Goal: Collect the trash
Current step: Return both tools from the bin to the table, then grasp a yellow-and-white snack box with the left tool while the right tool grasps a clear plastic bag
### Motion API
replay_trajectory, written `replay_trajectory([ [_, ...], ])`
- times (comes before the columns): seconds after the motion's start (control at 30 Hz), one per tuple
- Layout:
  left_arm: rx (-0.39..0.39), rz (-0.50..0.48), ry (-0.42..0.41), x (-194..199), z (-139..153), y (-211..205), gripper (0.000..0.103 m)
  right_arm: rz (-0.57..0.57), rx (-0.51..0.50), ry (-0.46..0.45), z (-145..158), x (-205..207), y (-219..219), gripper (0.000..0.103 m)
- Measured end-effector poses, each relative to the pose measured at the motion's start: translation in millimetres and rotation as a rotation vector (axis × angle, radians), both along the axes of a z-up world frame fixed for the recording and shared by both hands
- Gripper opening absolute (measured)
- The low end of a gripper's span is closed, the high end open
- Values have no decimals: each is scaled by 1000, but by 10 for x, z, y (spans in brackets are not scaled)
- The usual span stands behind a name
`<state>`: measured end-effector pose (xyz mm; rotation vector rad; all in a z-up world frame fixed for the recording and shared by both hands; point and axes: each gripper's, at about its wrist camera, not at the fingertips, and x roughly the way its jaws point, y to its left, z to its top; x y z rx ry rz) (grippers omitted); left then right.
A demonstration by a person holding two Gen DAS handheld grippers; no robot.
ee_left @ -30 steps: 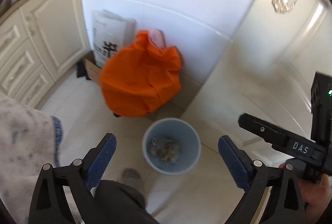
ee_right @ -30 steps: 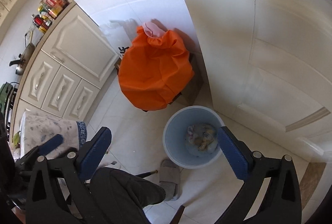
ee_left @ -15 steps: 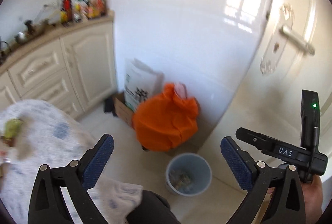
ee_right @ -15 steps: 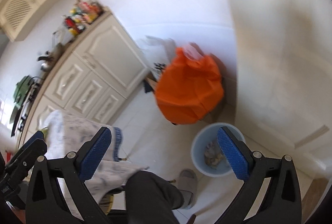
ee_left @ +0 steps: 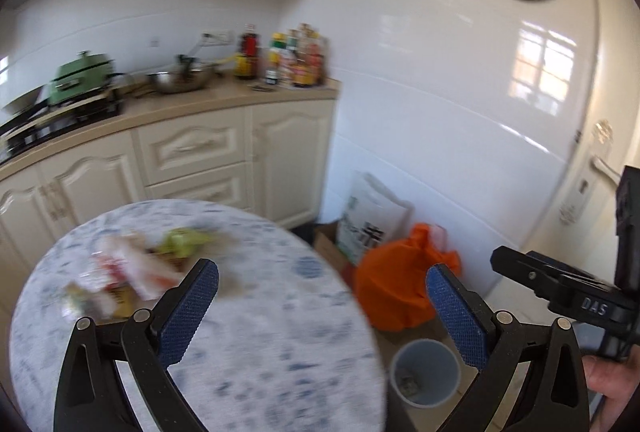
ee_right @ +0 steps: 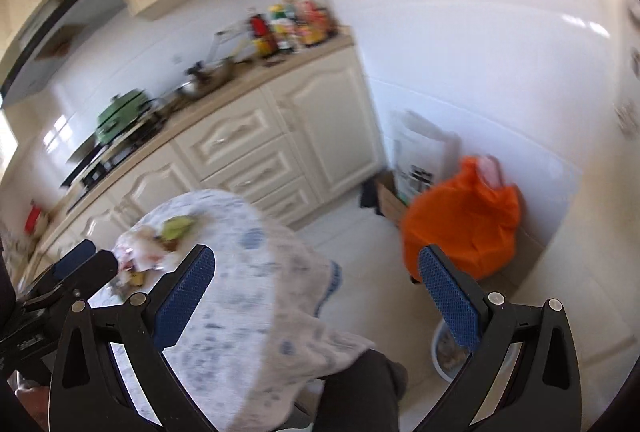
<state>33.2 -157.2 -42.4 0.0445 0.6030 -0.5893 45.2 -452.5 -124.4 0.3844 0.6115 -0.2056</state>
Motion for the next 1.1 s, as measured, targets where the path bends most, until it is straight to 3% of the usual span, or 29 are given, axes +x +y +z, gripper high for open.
replay_trajectory([
  [0.3,-42,229,-32,-203,185,1024,102,246,-149,-73,336,428,1165,103],
  [0.53,-55,360,-47,-317,203,1537,102,375,-212,-91,377,688,1756,103],
  [0.73,-30,396,-28,-308,45,1707,102,421,-215,-64,244,904,1995,103],
  [1.1,45,387,75,477,-460,1787,102,465,-190,52,-201,1401,2157,103],
])
